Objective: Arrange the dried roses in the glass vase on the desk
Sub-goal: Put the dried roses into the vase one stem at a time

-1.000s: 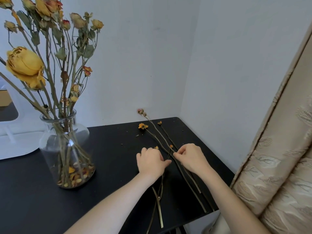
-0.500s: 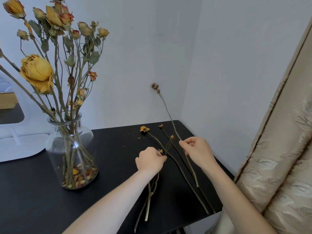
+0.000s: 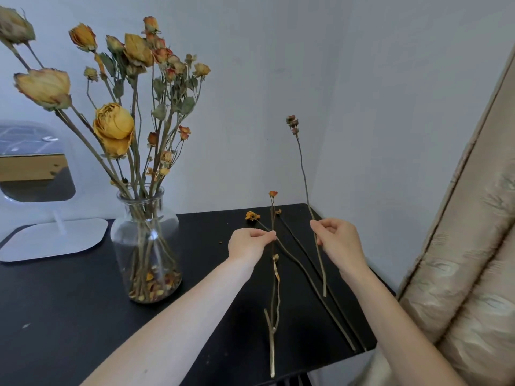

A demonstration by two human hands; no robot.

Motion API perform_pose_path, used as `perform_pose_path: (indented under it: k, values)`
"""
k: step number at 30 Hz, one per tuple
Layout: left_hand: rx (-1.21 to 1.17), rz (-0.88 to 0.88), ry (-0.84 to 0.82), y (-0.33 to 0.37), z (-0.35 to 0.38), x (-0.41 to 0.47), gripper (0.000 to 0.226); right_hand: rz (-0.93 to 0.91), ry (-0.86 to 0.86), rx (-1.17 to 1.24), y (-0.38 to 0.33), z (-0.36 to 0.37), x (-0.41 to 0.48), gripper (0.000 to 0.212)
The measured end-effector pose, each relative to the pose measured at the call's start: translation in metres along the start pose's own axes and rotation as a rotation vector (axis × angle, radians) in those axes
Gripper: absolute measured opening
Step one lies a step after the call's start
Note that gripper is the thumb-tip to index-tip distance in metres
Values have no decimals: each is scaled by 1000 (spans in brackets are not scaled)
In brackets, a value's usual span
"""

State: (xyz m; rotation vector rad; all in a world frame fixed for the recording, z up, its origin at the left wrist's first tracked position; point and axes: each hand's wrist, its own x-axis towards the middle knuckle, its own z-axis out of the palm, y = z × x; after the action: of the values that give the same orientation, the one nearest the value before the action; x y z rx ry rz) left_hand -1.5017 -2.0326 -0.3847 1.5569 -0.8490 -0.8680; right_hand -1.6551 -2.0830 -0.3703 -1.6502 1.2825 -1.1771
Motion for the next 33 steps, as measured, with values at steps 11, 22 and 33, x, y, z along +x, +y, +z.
perform_pose_path:
  k: [11, 22, 33]
  values:
    - [-131, 109, 114, 10, -2, 8, 12, -6, 7, -23, 5, -2, 1, 13]
    - [-141, 395, 143, 42, -19, -13, 11, -17, 54, 13, 3, 2, 6, 13]
    - [72, 852, 465, 48, -130, -103, 8, -120, 0, 52, -27, 41, -2, 13]
